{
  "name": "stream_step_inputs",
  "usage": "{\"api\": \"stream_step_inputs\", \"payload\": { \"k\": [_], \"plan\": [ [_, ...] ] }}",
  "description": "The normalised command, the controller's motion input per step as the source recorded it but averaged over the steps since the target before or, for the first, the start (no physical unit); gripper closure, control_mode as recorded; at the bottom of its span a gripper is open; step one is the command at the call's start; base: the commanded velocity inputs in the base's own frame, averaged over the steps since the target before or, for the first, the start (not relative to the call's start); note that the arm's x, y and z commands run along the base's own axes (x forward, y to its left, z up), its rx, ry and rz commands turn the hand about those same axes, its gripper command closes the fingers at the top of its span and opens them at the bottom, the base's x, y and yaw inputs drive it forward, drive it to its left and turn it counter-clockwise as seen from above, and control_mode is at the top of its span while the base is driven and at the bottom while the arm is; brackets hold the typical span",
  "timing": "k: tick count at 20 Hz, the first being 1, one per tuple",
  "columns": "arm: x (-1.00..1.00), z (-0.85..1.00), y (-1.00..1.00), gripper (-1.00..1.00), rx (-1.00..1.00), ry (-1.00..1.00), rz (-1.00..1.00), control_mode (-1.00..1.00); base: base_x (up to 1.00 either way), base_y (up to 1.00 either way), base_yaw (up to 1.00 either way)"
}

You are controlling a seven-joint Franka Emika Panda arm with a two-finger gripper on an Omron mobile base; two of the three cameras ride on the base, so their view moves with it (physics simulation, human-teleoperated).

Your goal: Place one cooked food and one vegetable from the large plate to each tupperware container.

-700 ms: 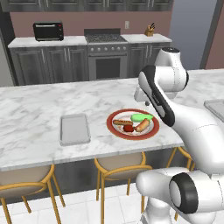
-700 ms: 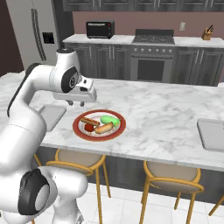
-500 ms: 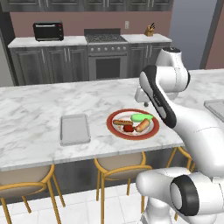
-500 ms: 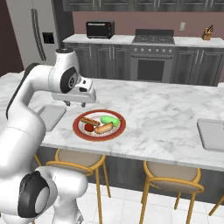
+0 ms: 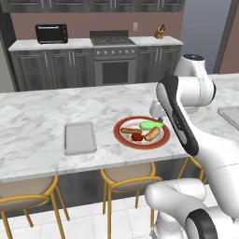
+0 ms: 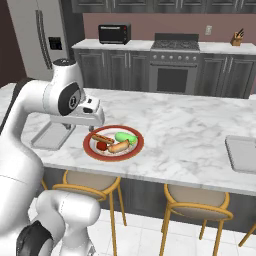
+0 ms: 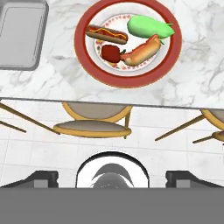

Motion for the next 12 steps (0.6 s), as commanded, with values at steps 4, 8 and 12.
{"api": "stream_step_inputs", "payload": {
  "k": [4, 8, 12],
  "plan": [
    [-0.36, 0.0, 0.01, -1.0, 0.0, -0.01, 0.0, -1.0, 0.0, 0.0, 0.0],
    [-0.06, 0.0, 0.03, -1.0, 0.0, 0.0, 0.01, 1.0, 0.37, 0.0, 0.0],
    [0.0, 0.0, 0.0, -1.0, 0.0, 0.0, 0.0, 1.0, 1.0, -0.13, 0.0]
  ]
}}
